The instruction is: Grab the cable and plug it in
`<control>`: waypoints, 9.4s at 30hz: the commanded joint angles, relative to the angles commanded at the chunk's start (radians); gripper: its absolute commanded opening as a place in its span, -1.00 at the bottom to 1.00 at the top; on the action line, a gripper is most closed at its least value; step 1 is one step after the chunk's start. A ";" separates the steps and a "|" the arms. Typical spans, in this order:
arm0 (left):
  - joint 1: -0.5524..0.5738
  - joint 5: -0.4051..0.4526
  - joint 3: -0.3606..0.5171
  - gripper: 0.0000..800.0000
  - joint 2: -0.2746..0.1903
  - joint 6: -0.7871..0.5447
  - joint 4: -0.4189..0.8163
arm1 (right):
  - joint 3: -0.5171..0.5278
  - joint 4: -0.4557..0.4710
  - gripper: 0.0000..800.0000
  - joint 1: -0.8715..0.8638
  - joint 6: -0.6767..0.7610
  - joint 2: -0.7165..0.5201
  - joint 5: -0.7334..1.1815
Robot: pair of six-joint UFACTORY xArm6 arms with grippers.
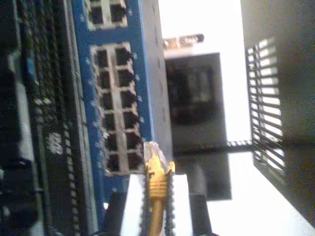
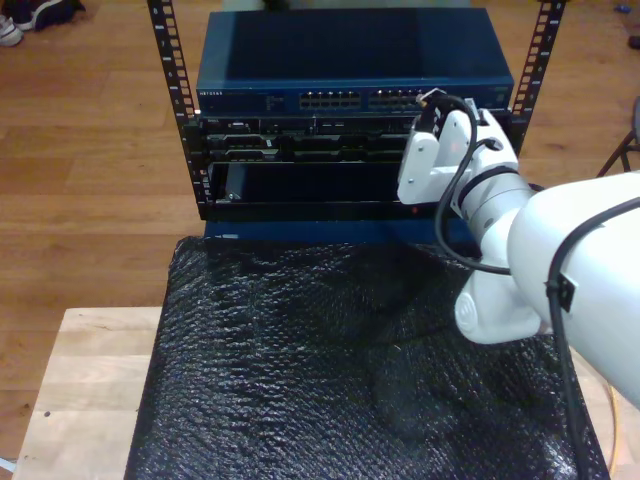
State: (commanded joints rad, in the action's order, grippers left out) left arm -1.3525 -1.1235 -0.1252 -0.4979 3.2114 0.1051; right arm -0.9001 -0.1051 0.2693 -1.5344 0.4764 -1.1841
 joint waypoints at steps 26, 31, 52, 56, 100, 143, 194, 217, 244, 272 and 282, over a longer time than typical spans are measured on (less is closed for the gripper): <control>0.000 0.000 0.000 1.00 0.000 0.000 0.000 | -0.107 -0.463 -1.00 0.183 -0.183 0.127 -0.140; 0.000 0.000 0.000 1.00 0.000 0.000 0.000 | -0.164 -0.509 -1.00 0.184 -0.183 0.164 -0.146; 0.000 0.000 0.000 1.00 0.000 0.000 0.000 | -0.250 -0.569 -1.00 0.235 -0.183 0.238 -0.155; 0.000 0.000 0.000 1.00 0.000 0.000 0.000 | -0.261 -0.569 -1.00 0.236 -0.184 0.247 -0.155; 0.000 0.000 0.000 1.00 0.000 0.000 0.000 | -0.361 -0.595 -1.00 0.233 -0.282 0.302 -0.150; 0.000 0.000 0.000 1.00 0.000 0.000 0.000 | -0.419 -0.594 -1.00 0.226 -0.285 0.338 -0.143; 0.000 0.000 0.000 1.00 0.000 0.000 0.000 | -0.106 -0.594 0.00 0.209 -0.276 -0.014 0.232; 0.000 0.000 0.000 1.00 0.000 0.000 0.000 | 0.095 -0.525 0.39 0.057 -0.353 -0.427 0.878; 0.000 0.000 0.000 1.00 0.000 0.000 0.000 | 0.094 0.129 1.00 -0.529 -0.479 -0.727 1.906; 0.000 0.000 0.000 1.00 0.000 0.000 0.000 | 0.456 0.164 1.00 -1.376 -1.229 -1.114 2.372; 0.000 0.000 0.000 1.00 0.000 0.000 0.000 | 0.629 0.167 1.00 -1.616 -1.448 -1.220 2.361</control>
State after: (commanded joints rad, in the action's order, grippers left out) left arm -1.3525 -1.1235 -0.1252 -0.4979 3.2114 0.1051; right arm -0.2710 0.0621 -1.3464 -2.9828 -0.7434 1.1772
